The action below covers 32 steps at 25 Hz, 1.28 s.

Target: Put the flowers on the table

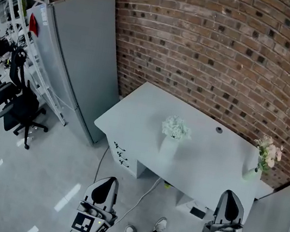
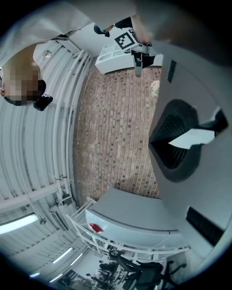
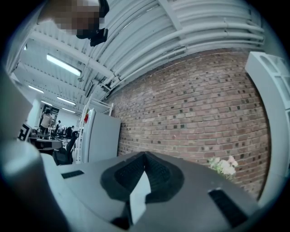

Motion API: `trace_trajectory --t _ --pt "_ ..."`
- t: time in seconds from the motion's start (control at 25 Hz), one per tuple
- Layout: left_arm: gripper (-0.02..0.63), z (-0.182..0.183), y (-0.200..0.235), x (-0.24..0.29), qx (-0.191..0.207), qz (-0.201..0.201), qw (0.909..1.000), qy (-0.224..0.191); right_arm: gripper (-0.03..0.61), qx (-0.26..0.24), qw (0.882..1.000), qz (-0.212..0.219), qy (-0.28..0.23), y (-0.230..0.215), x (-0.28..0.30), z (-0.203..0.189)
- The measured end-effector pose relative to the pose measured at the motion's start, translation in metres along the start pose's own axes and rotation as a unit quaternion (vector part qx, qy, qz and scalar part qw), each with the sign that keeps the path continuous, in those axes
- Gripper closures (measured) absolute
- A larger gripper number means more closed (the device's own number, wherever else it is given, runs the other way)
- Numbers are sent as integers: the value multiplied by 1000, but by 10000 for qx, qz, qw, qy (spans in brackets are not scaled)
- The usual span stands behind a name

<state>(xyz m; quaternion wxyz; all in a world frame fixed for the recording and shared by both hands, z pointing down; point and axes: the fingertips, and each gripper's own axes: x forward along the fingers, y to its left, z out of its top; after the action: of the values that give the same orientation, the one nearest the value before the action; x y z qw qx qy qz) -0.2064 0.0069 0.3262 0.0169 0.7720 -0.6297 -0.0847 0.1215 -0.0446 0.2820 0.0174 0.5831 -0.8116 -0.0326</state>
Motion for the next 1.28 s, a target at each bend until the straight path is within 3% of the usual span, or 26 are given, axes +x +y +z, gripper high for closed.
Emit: trace_trajectory --t 0.64,1.28 --pt "606 1 -27 34 224 -177 9995 124 561 72 9999 28 -96 -37 10 4" --pt "606 -1 -32 40 200 -146 9996 115 561 84 9999 130 -24 -40 12 -4"
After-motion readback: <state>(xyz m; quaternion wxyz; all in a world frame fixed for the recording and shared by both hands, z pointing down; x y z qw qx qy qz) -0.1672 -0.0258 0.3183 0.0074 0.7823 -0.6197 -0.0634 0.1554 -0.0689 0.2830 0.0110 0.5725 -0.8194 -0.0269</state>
